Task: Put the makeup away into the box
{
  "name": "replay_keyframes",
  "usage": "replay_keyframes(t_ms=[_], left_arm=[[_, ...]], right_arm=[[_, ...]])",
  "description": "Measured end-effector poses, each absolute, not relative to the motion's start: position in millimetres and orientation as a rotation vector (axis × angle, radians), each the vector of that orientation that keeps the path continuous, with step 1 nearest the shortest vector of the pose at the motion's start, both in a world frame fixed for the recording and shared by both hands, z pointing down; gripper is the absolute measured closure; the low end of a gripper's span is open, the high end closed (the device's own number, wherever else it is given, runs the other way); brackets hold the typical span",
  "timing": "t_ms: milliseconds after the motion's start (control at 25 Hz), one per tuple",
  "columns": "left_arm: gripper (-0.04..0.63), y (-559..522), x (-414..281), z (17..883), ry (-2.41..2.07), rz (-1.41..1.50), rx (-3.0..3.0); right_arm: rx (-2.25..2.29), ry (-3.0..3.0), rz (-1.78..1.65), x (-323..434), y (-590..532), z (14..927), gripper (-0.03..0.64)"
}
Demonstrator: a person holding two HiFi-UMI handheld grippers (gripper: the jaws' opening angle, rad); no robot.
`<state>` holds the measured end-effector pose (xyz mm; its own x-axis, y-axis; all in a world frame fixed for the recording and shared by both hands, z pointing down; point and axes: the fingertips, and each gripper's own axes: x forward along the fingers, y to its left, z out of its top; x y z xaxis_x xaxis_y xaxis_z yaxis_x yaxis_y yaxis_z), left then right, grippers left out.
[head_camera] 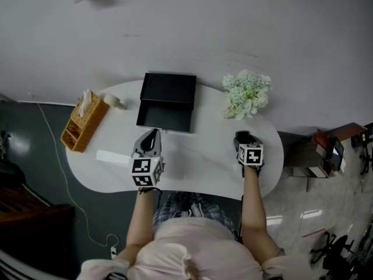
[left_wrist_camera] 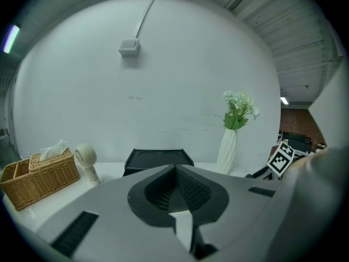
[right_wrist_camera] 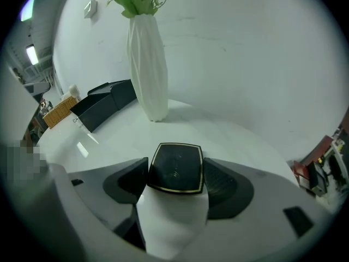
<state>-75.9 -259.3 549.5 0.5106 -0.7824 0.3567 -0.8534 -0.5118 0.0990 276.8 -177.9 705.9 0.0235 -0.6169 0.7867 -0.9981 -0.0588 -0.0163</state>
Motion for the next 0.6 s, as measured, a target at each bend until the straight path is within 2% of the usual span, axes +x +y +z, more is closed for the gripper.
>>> replay_keyframes(t_ms=[600], left_arm=[[0.569, -259.3, -89.2, 547.5, -1.429, 0.361, 2.458]], right_arm=[[1.76, -1.785, 0.726, 241.8, -198.7, 660.8, 0.293]])
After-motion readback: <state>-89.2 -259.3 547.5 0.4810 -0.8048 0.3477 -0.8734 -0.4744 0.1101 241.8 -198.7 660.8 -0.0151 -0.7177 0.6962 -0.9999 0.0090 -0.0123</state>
